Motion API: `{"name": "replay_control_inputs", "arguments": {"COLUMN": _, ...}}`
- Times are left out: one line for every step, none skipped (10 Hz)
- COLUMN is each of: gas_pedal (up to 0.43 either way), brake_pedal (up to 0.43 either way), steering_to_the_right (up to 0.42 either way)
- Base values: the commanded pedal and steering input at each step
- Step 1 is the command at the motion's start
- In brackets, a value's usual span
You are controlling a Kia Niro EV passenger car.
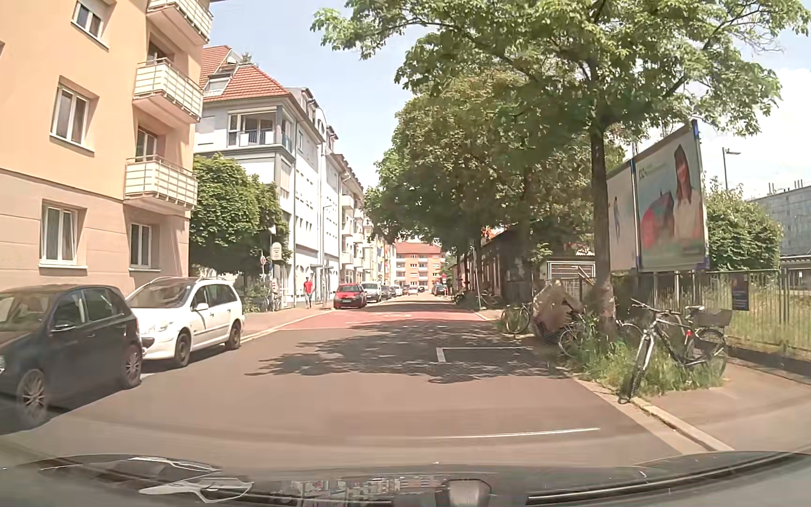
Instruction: Follow the waypoints while adhering to traffic rules and regulations
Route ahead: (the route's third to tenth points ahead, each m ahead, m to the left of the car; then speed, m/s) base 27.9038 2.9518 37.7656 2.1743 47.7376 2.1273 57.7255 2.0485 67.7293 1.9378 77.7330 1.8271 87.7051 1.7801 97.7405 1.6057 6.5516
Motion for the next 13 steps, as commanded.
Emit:
{"name": "replay_control_inputs", "arguments": {"gas_pedal": 0.067, "brake_pedal": 0.0, "steering_to_the_right": 0.008}}
{"name": "replay_control_inputs", "arguments": {"gas_pedal": 0.067, "brake_pedal": 0.0, "steering_to_the_right": 0.01}}
{"name": "replay_control_inputs", "arguments": {"gas_pedal": 0.067, "brake_pedal": 0.0, "steering_to_the_right": 0.012}}
{"name": "replay_control_inputs", "arguments": {"gas_pedal": 0.067, "brake_pedal": 0.0, "steering_to_the_right": 0.012}}
{"name": "replay_control_inputs", "arguments": {"gas_pedal": 0.067, "brake_pedal": 0.0, "steering_to_the_right": 0.012}}
{"name": "replay_control_inputs", "arguments": {"gas_pedal": 0.067, "brake_pedal": 0.0, "steering_to_the_right": 0.012}}
{"name": "replay_control_inputs", "arguments": {"gas_pedal": 0.067, "brake_pedal": 0.0, "steering_to_the_right": 0.012}}
{"name": "replay_control_inputs", "arguments": {"gas_pedal": 0.067, "brake_pedal": 0.0, "steering_to_the_right": 0.011}}
{"name": "replay_control_inputs", "arguments": {"gas_pedal": 0.067, "brake_pedal": 0.0, "steering_to_the_right": 0.008}}
{"name": "replay_control_inputs", "arguments": {"gas_pedal": 0.067, "brake_pedal": 0.0, "steering_to_the_right": 0.004}}
{"name": "replay_control_inputs", "arguments": {"gas_pedal": 0.067, "brake_pedal": 0.0, "steering_to_the_right": 0.003}}
{"name": "replay_control_inputs", "arguments": {"gas_pedal": 0.067, "brake_pedal": 0.0, "steering_to_the_right": 0.003}}
{"name": "replay_control_inputs", "arguments": {"gas_pedal": 0.067, "brake_pedal": 0.0, "steering_to_the_right": 0.004}}
